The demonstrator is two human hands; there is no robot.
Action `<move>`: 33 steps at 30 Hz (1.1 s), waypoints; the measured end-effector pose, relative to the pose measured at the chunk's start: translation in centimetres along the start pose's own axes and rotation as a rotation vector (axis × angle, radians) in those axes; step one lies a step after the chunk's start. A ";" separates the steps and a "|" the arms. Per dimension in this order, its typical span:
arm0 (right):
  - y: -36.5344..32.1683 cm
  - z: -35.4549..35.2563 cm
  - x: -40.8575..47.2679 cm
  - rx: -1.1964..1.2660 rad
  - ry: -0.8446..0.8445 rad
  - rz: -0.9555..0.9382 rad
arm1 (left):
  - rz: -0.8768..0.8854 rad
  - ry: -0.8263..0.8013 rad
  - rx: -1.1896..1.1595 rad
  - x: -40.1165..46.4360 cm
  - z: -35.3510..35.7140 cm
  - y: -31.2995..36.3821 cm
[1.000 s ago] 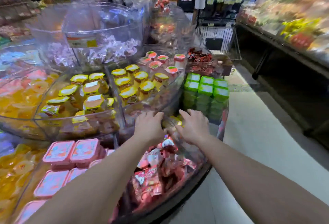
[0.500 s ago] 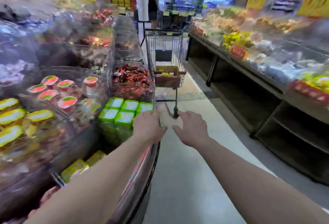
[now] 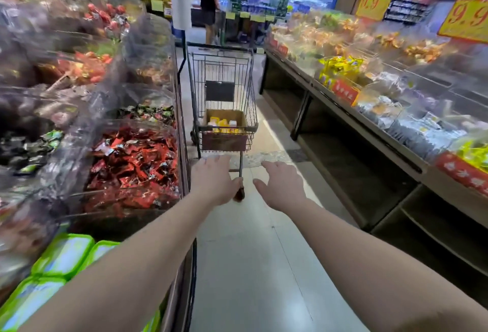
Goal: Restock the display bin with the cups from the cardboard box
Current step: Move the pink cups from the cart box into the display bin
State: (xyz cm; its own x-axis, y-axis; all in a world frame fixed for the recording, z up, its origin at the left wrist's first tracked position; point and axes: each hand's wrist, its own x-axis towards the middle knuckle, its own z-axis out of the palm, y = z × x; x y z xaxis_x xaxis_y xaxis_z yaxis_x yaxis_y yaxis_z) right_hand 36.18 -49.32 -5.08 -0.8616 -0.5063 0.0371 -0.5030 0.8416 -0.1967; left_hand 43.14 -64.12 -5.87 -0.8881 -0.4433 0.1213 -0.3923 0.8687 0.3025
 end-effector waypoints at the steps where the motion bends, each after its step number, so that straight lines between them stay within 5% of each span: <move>1: 0.5 0.1 1.9 0.009 -0.007 -0.005 | 0.005 0.002 -0.004 1.7 0.3 0.3; 17: 12.6 1.0 36.7 0.036 -0.043 -0.202 | -0.171 0.074 0.024 33.5 8.5 7.7; 33: 6.8 7.8 67.9 0.036 -0.131 -0.322 | -0.295 0.007 0.107 61.1 14.1 -4.4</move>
State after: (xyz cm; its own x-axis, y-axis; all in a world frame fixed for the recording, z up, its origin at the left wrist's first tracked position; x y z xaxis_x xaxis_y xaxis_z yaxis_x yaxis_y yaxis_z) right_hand -25.19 -79.44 -11.57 -0.6420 -0.7664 -0.0226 -0.7427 0.6289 -0.2297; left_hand -12.81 -91.95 -13.15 -0.7305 -0.6811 0.0500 -0.6563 0.7204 0.2243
